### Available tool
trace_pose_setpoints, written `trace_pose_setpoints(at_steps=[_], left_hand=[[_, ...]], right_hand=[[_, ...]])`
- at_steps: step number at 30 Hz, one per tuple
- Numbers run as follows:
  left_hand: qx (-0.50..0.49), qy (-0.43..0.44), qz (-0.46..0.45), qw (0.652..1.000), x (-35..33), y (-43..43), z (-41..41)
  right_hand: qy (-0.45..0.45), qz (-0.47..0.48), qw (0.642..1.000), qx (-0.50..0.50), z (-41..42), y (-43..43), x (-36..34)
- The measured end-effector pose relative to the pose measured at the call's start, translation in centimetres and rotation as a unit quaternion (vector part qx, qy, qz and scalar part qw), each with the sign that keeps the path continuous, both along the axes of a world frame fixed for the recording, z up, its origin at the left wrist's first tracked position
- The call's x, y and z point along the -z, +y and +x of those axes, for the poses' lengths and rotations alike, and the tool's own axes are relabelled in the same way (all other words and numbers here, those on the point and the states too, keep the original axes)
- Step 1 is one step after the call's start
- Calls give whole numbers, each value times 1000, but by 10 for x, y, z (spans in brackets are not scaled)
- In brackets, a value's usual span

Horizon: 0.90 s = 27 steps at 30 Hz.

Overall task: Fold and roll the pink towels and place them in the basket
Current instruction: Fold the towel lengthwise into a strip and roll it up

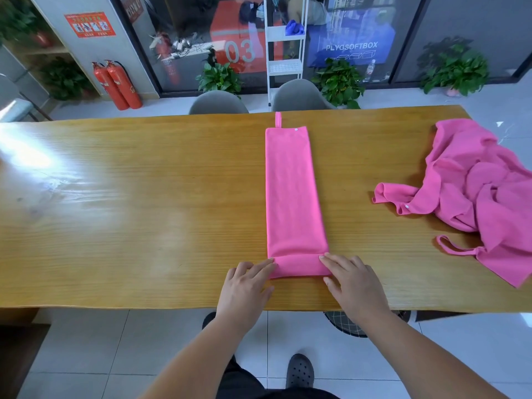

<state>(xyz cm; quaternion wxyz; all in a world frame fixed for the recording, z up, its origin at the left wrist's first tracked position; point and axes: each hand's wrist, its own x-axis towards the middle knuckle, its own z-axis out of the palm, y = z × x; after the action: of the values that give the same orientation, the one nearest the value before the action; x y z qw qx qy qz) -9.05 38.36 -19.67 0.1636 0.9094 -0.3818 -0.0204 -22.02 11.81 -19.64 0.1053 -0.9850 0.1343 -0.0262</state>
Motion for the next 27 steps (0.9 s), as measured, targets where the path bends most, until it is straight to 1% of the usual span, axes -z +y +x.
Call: trace_pose_setpoints(at_steps=[2, 4, 6, 8, 10, 13, 14, 16, 18, 20, 22, 24, 27], left_hand=[[-25, 41, 19, 999, -2, -3, 1], [-53, 63, 18, 996, -7, -12, 5], [-81, 73, 18, 994, -16, -23, 10], [-107, 110, 5, 988, -22, -28, 16], [-125, 193, -32, 973, -23, -27, 22], [-113, 320, -91, 936, -21, -15, 29], [-108, 346, -97, 927, -21, -11, 30], [-110, 369, -94, 918, -21, -7, 33], [-110, 367, -85, 920, -21, -8, 38], [-112, 332, -62, 934, -23, -11, 43], [-126, 253, -48, 958, -24, -15, 46], [-129, 179, -53, 974, -26, -21, 45], [-78, 69, -52, 993, -25, -30, 40]], right_hand=[[32, 3, 999, -1, 5, -2, -2], [45, 25, 999, 12, 14, -4, -7], [48, 68, 996, 30, 23, -6, -14], [54, 119, 990, 49, 27, -8, -22], [68, 168, 981, 72, 26, -14, -25], [85, 234, 965, 87, 21, -23, -22], [82, 254, 960, 85, 19, -24, -20], [77, 295, 948, 91, 17, -25, -19], [72, 305, 944, 102, 17, -25, -19], [60, 270, 954, 116, 21, -23, -22], [44, 206, 970, 122, 25, -19, -30], [23, 153, 982, 110, 30, -14, -35], [-34, 78, 995, 51, 35, -7, -30]])
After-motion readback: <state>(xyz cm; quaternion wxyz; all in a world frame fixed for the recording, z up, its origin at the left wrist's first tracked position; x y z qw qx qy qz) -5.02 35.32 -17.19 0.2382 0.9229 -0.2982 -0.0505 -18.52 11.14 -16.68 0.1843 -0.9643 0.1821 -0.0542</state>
